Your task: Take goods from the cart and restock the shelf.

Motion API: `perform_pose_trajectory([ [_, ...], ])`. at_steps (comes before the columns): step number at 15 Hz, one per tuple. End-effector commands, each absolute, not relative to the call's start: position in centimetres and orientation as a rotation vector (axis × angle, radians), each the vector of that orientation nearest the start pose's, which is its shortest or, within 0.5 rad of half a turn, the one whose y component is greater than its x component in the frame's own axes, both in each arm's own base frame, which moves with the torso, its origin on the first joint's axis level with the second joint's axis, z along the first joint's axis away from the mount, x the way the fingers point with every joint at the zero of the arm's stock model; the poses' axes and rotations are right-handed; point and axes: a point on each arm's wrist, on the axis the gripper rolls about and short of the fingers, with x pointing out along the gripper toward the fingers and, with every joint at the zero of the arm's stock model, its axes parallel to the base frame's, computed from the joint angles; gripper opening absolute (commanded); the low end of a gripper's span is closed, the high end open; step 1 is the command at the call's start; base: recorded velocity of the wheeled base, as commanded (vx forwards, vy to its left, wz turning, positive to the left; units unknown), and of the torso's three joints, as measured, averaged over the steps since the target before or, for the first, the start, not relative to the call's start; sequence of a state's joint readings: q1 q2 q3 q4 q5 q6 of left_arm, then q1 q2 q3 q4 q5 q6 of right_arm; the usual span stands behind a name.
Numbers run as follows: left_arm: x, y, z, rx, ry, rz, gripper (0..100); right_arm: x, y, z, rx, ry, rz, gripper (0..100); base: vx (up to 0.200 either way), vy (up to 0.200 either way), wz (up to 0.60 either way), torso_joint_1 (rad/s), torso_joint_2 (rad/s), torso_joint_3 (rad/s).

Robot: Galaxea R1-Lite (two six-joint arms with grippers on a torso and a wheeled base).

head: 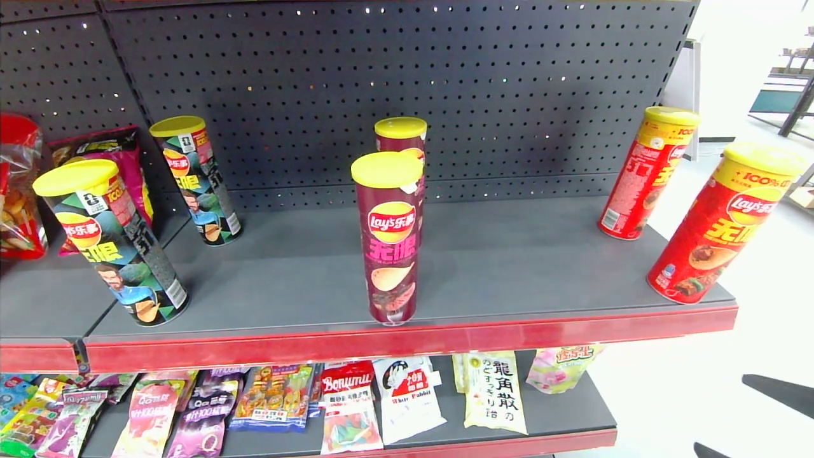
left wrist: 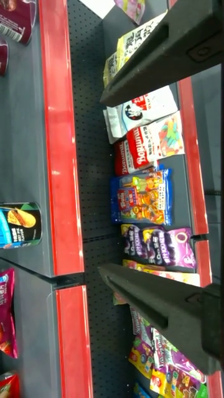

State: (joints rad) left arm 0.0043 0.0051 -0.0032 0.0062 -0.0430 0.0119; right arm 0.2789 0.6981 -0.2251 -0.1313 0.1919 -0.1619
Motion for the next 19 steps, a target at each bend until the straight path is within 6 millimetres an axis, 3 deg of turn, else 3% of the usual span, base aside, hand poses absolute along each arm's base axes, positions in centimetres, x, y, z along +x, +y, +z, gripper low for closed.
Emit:
perform_pose_trajectory([
  [1, -2.3, -0.1, 7.6, 0.012, 0.007, -0.038, 100, 0.8, 0.5, 10.2, -0.172, 0.179, 0.287, 100, 0.000, 0.000, 0.00, 0.000, 0.00, 0.000],
  [3, -2.3, -0.1, 7.6, 0.012, 0.007, -0.038, 100, -1.0, 0.3, 8.4, -0.097, 0.103, 0.168, 100, 0.000, 0.000, 0.00, 0.000, 0.00, 0.000],
  [6, -2.3, -0.1, 7.6, 0.012, 0.007, -0.038, 100, -2.6, 0.3, 8.1, -0.057, -0.006, 0.149, 100, 0.000, 0.000, 0.00, 0.000, 0.00, 0.000],
  [8, -2.3, -0.1, 7.6, 0.012, 0.007, -0.038, 100, -2.3, 0.0, 7.5, 0.002, 0.000, 0.011, 100, 0.000, 0.000, 0.00, 0.000, 0.00, 0.000],
  [19, -2.3, -0.1, 7.6, 0.012, 0.007, -0.038, 100, -2.3, 0.0, 7.5, 0.005, 0.002, 0.009, 100, 0.000, 0.000, 0.00, 0.000, 0.00, 0.000],
])
